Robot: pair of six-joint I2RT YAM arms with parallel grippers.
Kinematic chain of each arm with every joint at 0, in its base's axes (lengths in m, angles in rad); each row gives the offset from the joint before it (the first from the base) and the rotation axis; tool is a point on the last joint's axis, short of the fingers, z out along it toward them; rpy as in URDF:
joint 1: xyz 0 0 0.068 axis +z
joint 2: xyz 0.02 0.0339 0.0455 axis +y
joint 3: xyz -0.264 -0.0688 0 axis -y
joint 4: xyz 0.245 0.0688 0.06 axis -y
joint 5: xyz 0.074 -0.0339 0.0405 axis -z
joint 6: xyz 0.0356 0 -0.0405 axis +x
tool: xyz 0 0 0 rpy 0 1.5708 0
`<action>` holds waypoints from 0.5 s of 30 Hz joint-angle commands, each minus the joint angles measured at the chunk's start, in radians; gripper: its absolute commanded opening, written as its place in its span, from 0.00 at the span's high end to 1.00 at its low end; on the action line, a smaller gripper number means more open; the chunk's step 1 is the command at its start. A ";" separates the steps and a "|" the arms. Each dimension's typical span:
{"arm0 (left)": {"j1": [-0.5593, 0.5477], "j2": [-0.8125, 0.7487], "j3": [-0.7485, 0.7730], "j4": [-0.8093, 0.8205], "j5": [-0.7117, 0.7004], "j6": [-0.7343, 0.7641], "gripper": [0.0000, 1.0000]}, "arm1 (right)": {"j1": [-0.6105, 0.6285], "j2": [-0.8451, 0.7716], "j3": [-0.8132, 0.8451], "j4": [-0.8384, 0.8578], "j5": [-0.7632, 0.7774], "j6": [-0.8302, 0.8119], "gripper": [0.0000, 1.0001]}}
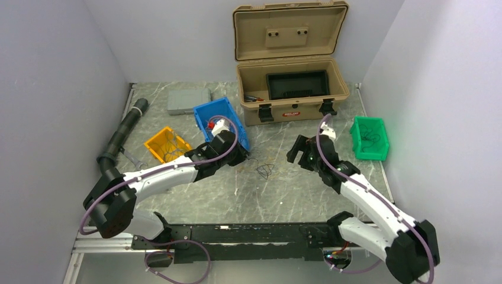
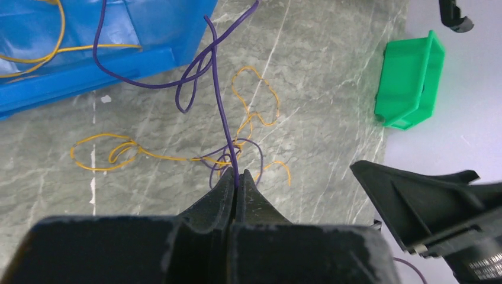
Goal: Untangle the cables
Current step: Untie the cable.
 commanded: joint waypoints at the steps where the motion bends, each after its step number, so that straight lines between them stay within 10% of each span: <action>1: 0.014 -0.036 -0.035 0.012 0.051 0.068 1.00 | -0.014 0.118 0.064 0.006 -0.041 0.071 0.07; 15: 0.018 -0.021 -0.122 0.142 0.155 0.132 1.00 | 0.100 0.345 0.196 -0.011 -0.029 0.397 0.02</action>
